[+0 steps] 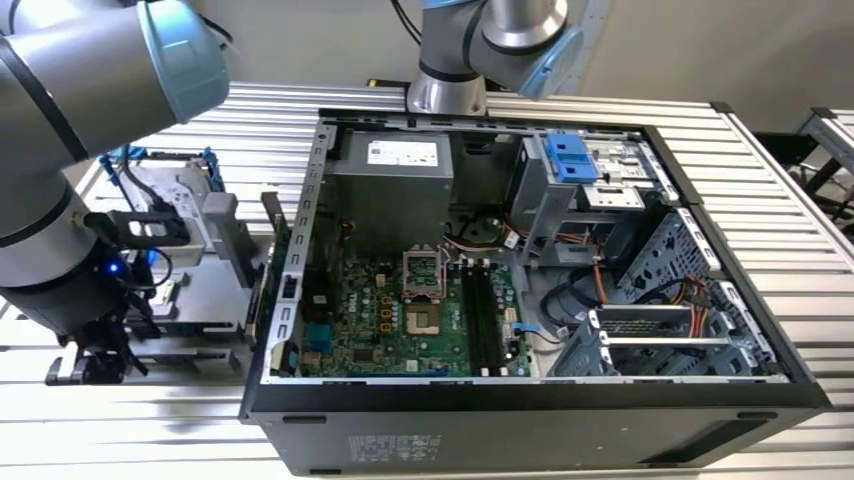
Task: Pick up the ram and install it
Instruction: 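Pick up the ram and move it above insertion slot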
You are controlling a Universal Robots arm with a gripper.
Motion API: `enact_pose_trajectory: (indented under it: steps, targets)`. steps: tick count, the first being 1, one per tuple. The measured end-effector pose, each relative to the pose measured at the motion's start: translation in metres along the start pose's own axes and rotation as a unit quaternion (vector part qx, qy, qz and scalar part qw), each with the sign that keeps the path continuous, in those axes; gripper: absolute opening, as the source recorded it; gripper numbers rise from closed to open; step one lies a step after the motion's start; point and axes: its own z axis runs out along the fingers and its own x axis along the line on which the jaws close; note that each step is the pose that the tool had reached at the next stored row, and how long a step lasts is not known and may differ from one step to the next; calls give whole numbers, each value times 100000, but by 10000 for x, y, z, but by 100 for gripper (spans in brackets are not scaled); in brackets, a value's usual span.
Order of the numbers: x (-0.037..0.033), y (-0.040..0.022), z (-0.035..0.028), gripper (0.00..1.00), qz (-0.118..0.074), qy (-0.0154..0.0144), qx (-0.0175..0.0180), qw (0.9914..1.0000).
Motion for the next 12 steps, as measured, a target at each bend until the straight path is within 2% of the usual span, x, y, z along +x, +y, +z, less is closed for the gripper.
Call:
enact_pose_trajectory:
  steps: [12]
  targets:
    - [-46, -1, 83, 100, 11, -8, -18, 100000]
